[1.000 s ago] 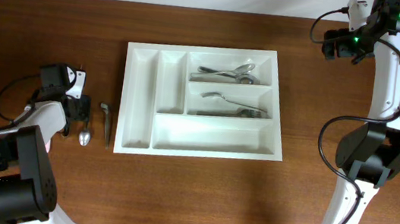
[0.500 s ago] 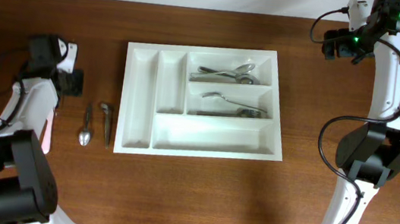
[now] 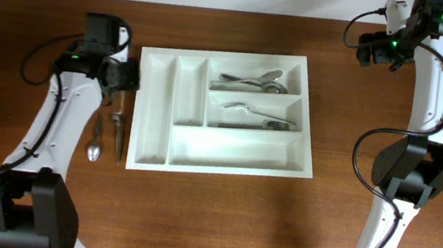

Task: Pack container
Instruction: 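Place the tongs into the tray's long left compartment with the left gripper, then return the left gripper to the cutlery and grasp a silver spoon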

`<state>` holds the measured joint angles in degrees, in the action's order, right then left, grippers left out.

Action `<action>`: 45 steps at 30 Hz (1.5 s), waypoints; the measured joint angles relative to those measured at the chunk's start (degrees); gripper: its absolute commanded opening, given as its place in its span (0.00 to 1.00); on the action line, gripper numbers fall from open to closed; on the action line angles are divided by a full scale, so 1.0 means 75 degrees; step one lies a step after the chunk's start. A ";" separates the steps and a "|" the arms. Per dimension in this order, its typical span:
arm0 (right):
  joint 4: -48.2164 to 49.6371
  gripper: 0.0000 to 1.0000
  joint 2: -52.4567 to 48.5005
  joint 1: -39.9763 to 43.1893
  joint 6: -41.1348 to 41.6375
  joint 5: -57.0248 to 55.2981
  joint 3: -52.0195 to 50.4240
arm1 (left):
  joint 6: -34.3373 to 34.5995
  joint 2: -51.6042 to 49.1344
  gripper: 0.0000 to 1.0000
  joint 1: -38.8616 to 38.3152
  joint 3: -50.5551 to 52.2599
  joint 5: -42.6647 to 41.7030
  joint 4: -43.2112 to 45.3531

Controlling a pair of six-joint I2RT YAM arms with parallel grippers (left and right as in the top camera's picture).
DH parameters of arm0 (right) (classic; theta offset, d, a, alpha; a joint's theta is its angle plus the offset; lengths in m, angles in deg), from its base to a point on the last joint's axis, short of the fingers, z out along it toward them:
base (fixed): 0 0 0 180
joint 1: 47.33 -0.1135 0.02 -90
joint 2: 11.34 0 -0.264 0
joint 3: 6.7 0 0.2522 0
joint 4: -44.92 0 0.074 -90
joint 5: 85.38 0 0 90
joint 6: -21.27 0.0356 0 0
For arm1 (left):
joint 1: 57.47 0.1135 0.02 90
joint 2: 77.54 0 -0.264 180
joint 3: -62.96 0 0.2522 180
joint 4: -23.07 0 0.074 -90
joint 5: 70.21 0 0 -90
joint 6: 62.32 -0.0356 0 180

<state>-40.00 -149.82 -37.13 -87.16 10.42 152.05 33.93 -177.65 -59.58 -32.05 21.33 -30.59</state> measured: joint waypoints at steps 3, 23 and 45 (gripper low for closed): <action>0.0000 0.99 0.0000 0.0000 0.0003 0.0000 0.0000 | 0.0391 -0.0009 0.02 -0.0230 0.0000 -0.0131 -0.0006; 0.0000 0.99 0.0000 0.0000 0.0003 0.0000 0.0000 | 0.1177 -0.1539 0.63 -0.1026 0.0000 -0.0300 0.0032; 0.0003 0.99 0.0000 0.0000 0.0000 0.0000 0.0000 | 0.0828 0.0297 0.73 0.0318 -0.2148 0.1110 -0.3602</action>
<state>-39.98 -149.82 -37.13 -87.16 10.42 152.05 40.13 -175.43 -57.20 -48.16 29.66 -57.61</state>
